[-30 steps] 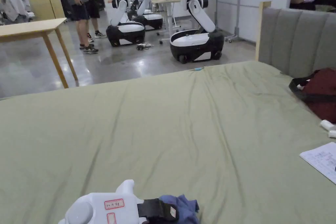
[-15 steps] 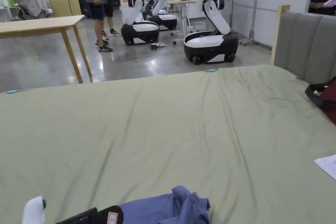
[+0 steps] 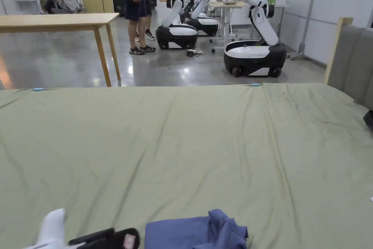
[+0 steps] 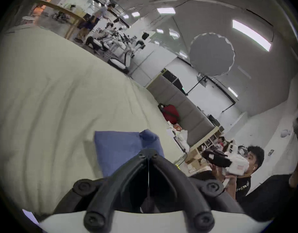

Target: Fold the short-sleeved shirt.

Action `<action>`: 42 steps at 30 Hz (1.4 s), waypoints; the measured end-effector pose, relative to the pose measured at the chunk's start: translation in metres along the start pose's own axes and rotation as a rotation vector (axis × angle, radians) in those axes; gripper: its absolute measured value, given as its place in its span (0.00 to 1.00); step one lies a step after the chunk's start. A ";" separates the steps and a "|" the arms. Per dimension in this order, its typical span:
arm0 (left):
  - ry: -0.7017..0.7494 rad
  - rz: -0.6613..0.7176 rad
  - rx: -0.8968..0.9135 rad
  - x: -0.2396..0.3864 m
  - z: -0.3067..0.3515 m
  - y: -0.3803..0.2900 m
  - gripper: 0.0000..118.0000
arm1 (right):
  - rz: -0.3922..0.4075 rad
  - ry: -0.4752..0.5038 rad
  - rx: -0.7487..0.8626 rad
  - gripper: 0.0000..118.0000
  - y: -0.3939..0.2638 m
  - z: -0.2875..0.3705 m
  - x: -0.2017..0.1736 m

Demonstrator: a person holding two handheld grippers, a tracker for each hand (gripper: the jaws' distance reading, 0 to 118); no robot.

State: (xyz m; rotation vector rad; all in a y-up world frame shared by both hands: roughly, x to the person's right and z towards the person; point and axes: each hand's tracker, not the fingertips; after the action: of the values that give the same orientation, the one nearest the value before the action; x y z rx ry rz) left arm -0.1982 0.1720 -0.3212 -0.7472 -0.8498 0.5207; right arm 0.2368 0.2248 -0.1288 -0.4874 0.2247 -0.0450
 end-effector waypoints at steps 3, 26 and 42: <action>0.046 -0.030 -0.132 0.013 -0.064 0.016 0.00 | 0.000 -0.004 0.002 0.00 -0.001 0.002 -0.001; -0.319 0.021 0.010 0.035 -0.137 0.019 0.00 | -0.073 -0.068 -0.007 0.00 -0.016 0.016 0.017; 0.498 -0.301 0.237 0.052 0.071 -0.102 0.00 | -0.014 0.045 -0.020 0.00 -0.004 -0.019 -0.003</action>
State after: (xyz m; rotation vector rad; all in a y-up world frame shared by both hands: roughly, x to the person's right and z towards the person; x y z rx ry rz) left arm -0.2151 0.1686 -0.1872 -0.4863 -0.4130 0.1468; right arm 0.2293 0.2127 -0.1429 -0.5086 0.2658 -0.0678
